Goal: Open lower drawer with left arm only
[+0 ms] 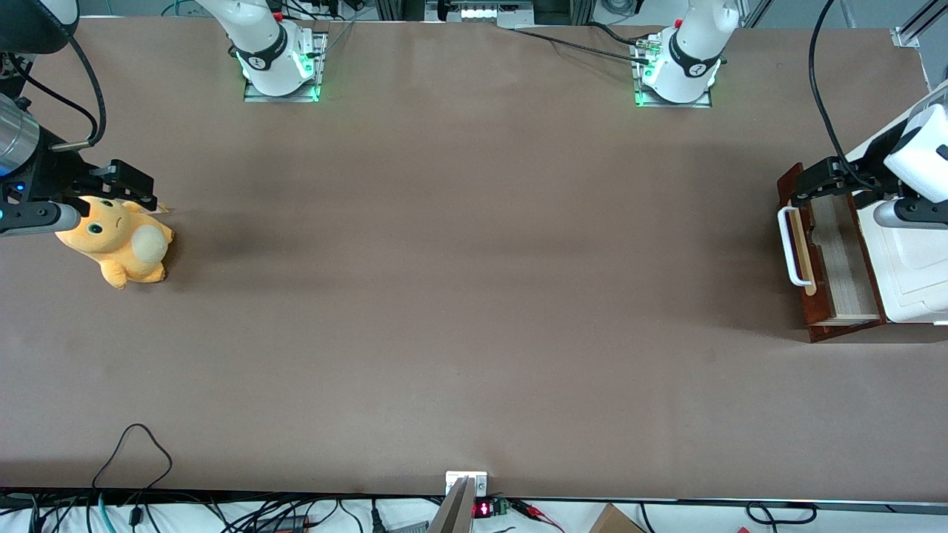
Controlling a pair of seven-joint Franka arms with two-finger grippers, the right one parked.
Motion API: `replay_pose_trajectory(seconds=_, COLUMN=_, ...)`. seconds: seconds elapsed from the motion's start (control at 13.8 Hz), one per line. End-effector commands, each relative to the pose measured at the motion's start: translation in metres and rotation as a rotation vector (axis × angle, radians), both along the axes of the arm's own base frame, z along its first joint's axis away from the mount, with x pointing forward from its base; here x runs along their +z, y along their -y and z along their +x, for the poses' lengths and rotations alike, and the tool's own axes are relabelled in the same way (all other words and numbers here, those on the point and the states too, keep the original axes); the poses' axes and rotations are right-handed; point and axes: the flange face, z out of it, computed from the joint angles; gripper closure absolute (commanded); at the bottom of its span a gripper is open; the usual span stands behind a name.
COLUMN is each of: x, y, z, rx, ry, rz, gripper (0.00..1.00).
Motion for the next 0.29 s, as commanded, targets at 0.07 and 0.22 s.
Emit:
replay_pose_trajectory(seconds=0.07, x=0.0096, y=-0.0033, z=-0.0023, rx=-0.022, ry=0.022, rz=0.017, gripper=0.0)
replay_pose_trajectory(seconds=0.22, x=0.0132, y=-0.0041, z=-0.002, rx=-0.019, ry=0.029, rz=0.017, gripper=0.0)
